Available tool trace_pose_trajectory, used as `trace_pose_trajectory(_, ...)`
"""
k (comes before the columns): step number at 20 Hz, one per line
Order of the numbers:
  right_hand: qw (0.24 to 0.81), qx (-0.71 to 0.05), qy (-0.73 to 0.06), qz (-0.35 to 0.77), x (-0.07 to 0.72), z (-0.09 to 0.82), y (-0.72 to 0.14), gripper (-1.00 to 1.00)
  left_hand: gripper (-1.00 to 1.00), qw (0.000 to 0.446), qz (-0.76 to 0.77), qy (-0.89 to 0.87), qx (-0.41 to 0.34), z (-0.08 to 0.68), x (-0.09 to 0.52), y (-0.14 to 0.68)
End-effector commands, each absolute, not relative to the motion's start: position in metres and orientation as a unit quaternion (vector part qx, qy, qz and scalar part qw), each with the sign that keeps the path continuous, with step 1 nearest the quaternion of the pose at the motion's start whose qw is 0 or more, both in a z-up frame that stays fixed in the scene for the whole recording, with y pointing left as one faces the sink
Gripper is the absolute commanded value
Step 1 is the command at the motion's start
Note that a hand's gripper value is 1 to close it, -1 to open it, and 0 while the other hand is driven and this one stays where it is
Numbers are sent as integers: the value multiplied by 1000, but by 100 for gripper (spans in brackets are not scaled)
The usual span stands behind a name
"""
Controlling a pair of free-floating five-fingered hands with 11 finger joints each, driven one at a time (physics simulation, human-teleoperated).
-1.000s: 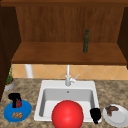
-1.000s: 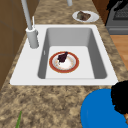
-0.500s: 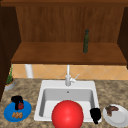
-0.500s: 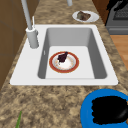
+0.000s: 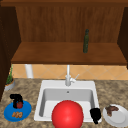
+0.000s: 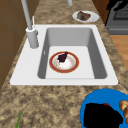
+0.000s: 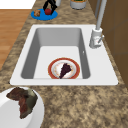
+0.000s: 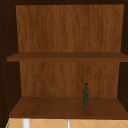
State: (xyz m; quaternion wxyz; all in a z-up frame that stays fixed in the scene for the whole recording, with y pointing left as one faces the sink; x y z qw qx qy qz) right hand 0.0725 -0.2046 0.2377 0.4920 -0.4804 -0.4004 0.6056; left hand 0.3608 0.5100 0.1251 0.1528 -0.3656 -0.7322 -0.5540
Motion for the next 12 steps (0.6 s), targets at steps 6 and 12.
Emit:
trace_pose_trajectory(6,492,-480,-400,606,73,238,-205,0,-100,154,-541,-749,-350,150,357,516)
trace_pose_trajectory(12,492,-480,-400,606,73,238,-205,0,-100,146,-562,-738,-345,189,350,498)
